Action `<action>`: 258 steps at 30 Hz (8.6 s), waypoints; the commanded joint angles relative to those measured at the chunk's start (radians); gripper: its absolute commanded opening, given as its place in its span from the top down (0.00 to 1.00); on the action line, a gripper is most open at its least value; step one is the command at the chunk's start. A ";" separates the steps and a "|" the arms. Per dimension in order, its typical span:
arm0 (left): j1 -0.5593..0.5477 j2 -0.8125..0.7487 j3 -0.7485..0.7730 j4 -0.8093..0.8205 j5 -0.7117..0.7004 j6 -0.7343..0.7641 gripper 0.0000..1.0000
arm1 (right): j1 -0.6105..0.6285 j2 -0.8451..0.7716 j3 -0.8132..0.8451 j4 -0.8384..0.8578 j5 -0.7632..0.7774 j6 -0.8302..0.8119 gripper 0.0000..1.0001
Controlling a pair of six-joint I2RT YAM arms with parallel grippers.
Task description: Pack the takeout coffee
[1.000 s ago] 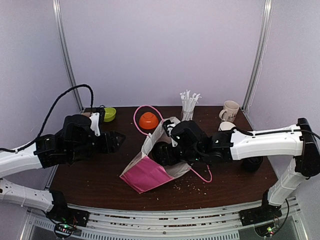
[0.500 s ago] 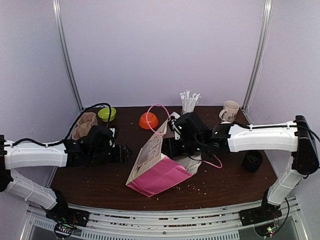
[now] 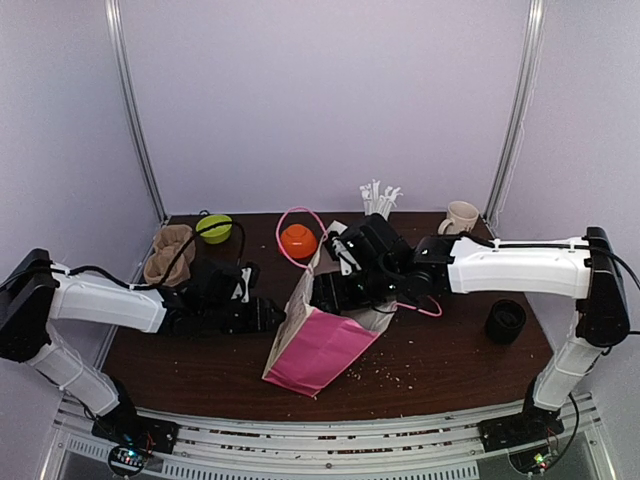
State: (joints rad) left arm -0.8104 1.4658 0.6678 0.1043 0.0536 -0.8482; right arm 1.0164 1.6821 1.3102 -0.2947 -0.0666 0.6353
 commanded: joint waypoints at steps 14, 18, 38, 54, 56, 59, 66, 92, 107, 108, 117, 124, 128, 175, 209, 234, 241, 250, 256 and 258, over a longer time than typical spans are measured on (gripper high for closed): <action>0.019 0.012 -0.071 0.149 0.063 0.006 0.39 | 0.020 0.181 0.198 -0.154 -0.043 0.011 0.52; 0.022 0.001 -0.083 0.149 0.061 0.017 0.39 | 0.035 0.227 0.245 -0.212 0.007 -0.004 0.52; 0.022 -0.040 -0.113 0.164 0.067 0.028 0.39 | 0.072 0.351 0.344 -0.341 0.090 -0.035 0.53; 0.023 -0.045 -0.115 0.166 0.068 0.032 0.39 | 0.071 0.411 0.308 -0.336 0.077 -0.037 0.53; 0.023 -0.047 -0.115 0.164 0.067 0.033 0.39 | 0.071 0.416 0.300 -0.331 0.073 -0.038 0.53; 0.022 -0.048 -0.116 0.164 0.066 0.035 0.39 | 0.070 0.426 0.291 -0.330 0.070 -0.037 0.53; 0.023 -0.050 -0.115 0.163 0.064 0.038 0.39 | 0.072 0.445 0.269 -0.320 0.062 -0.039 0.53; 0.022 -0.047 -0.120 0.170 0.061 0.047 0.39 | 0.071 0.517 0.201 -0.276 0.016 -0.031 0.53; 0.023 -0.070 -0.124 0.154 0.050 0.056 0.39 | 0.073 0.441 0.288 -0.353 0.068 -0.032 0.32; 0.023 -0.072 -0.124 0.151 0.048 0.055 0.39 | 0.071 0.433 0.301 -0.360 0.076 -0.033 0.26; 0.023 -0.088 -0.128 0.140 0.038 0.065 0.39 | 0.070 0.369 0.384 -0.387 0.127 -0.014 0.07; 0.023 -0.098 -0.123 0.129 0.035 0.071 0.38 | 0.070 0.327 0.435 -0.407 0.137 -0.004 0.00; 0.023 -0.103 -0.123 0.122 0.032 0.071 0.38 | 0.071 0.293 0.445 -0.417 0.141 0.000 0.00; 0.022 -0.245 -0.099 0.000 -0.053 0.108 0.15 | 0.078 0.017 0.558 -0.603 0.221 -0.005 0.00; 0.022 -0.541 0.389 -0.590 0.203 0.147 0.02 | -0.145 -0.240 0.302 -0.416 0.195 -0.176 0.00; -0.154 -0.123 0.706 -0.859 0.033 0.207 0.53 | -0.186 -0.322 0.159 -0.326 0.152 -0.166 0.00; -0.176 -0.063 0.746 -0.896 0.005 0.244 0.74 | -0.199 -0.338 0.126 -0.317 0.131 -0.169 0.00; -0.180 -0.055 0.808 -0.904 -0.046 0.328 1.00 | -0.203 -0.367 0.102 -0.286 0.138 -0.163 0.00; -0.222 -0.068 0.859 -0.905 -0.154 0.429 1.00 | -0.203 -0.431 0.064 -0.238 0.214 -0.161 0.00; -0.240 -0.069 0.863 -0.905 -0.203 0.456 1.00 | -0.203 -0.466 0.028 -0.210 0.242 -0.159 0.00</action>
State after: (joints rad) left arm -1.0153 1.4136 1.4899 -0.8295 -0.0357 -0.4847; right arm 0.8185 1.2865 1.3899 -0.5644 0.0994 0.4709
